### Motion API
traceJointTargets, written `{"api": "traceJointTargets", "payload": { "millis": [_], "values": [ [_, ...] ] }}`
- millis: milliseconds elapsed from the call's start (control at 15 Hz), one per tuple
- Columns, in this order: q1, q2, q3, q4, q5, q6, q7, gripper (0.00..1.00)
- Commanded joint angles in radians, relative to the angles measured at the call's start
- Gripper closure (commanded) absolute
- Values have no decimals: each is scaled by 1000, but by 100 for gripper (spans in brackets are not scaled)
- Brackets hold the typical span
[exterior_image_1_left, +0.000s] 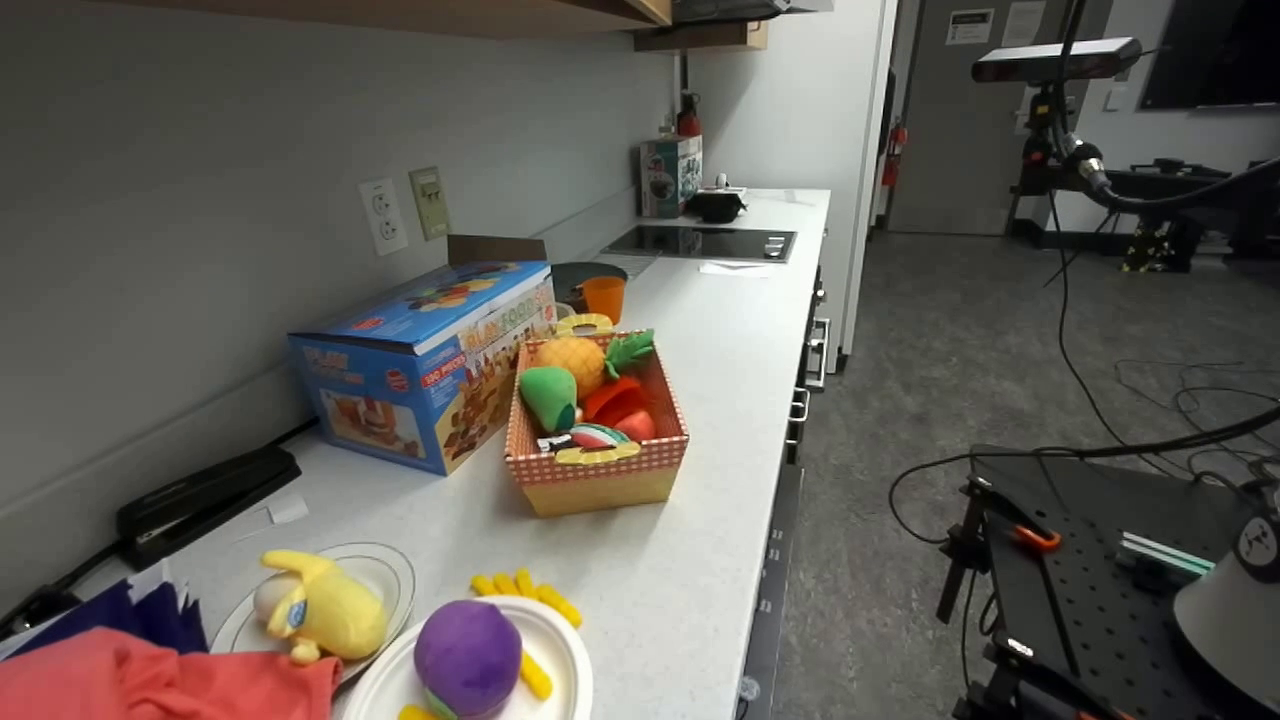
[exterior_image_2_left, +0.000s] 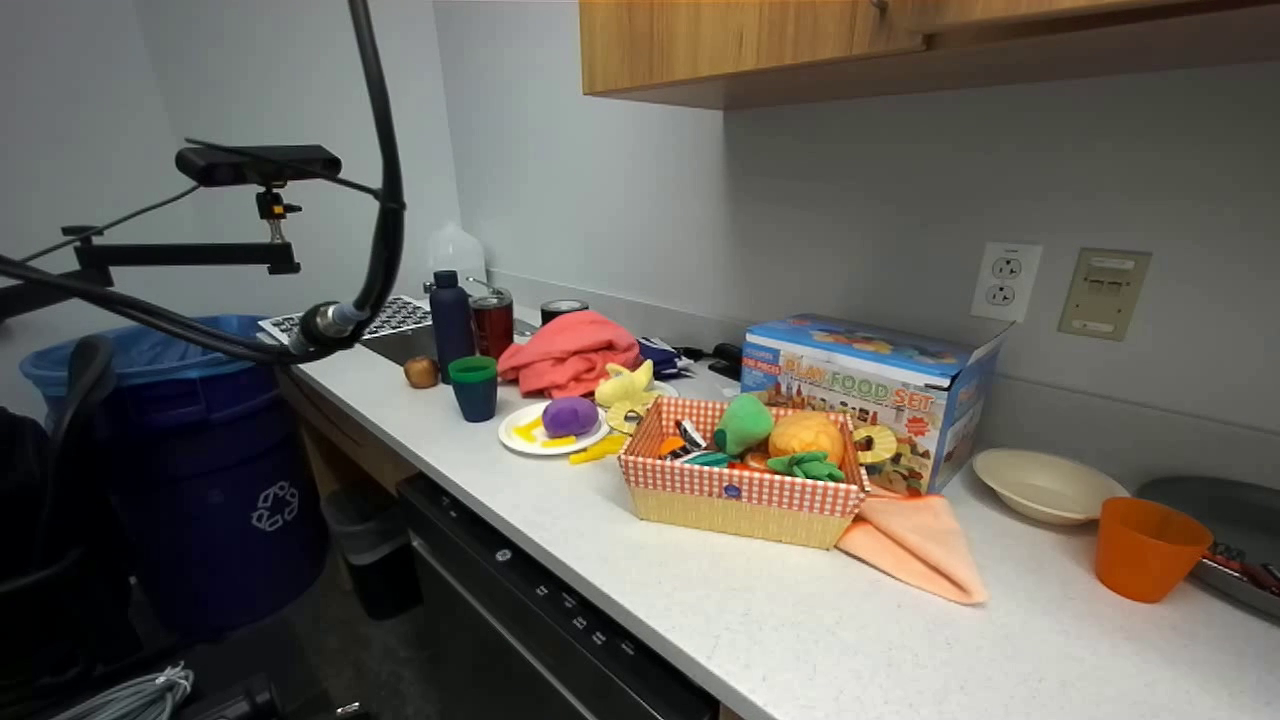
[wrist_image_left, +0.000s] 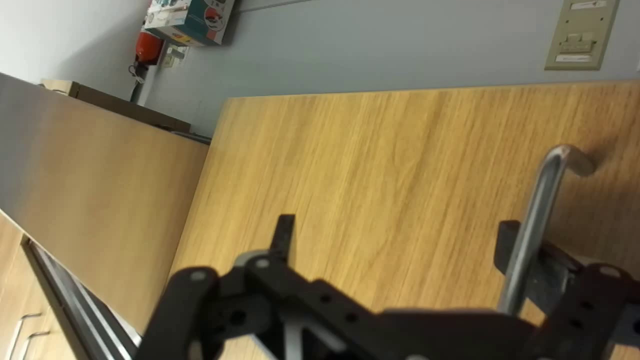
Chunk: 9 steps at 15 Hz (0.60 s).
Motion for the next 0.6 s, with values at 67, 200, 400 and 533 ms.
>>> {"api": "traceJointTargets", "payload": {
  "millis": [67,200,400,533],
  "values": [
    [-73,-133,-50,-109,-89,-40,4,0],
    [-63,-175,-73,-141,-95,-47,-6,0],
    [-85,-228,-91,-190,-95,-14,-12,0],
    [-90,-253,-115,-213,-95,19,-22,0]
  ]
}}
